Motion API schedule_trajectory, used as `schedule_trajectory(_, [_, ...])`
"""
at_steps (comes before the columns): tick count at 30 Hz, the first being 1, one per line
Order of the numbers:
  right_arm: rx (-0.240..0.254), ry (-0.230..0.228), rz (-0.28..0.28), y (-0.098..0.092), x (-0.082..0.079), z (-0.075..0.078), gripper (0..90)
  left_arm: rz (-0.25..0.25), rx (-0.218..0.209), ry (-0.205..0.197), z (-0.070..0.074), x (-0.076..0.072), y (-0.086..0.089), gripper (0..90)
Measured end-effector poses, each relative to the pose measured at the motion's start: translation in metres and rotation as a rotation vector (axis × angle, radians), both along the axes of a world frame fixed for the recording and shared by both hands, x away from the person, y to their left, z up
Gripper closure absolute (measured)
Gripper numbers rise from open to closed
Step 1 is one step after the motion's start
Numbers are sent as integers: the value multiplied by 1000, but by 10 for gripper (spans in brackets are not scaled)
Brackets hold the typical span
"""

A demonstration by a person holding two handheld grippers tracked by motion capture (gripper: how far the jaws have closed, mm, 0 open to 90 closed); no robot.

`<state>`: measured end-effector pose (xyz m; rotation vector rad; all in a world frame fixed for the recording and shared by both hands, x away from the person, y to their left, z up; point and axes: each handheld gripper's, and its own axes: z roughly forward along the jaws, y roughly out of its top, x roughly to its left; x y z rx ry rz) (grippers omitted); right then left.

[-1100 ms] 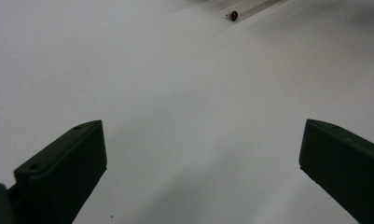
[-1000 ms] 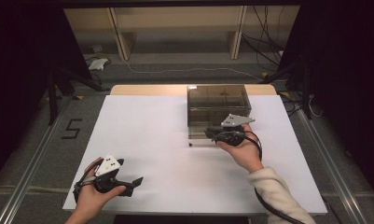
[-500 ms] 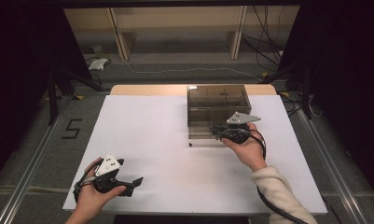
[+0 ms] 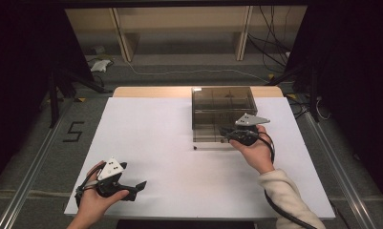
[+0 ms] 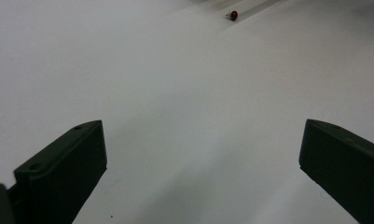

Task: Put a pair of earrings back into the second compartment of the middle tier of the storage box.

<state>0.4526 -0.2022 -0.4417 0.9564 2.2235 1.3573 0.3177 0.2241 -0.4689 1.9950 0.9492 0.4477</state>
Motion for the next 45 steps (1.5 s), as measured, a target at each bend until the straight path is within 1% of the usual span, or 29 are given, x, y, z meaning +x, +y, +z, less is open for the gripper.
schedule_trajectory(6, [-4,-3,-10,-1,1,-1,807,0,1,0,0,0,0,5])
schedule_trajectory(27, [-13,9,-42,-2,7,-3,806,0,1,2,0,0,-1,5])
schedule_trajectory(37, [-31,23,-65,-2,13,-8,804,0,0,3,0,0,-1,5])
schedule_trajectory(45, [-42,37,-90,-6,16,-13,802,0,0,3,0,0,-1,5])
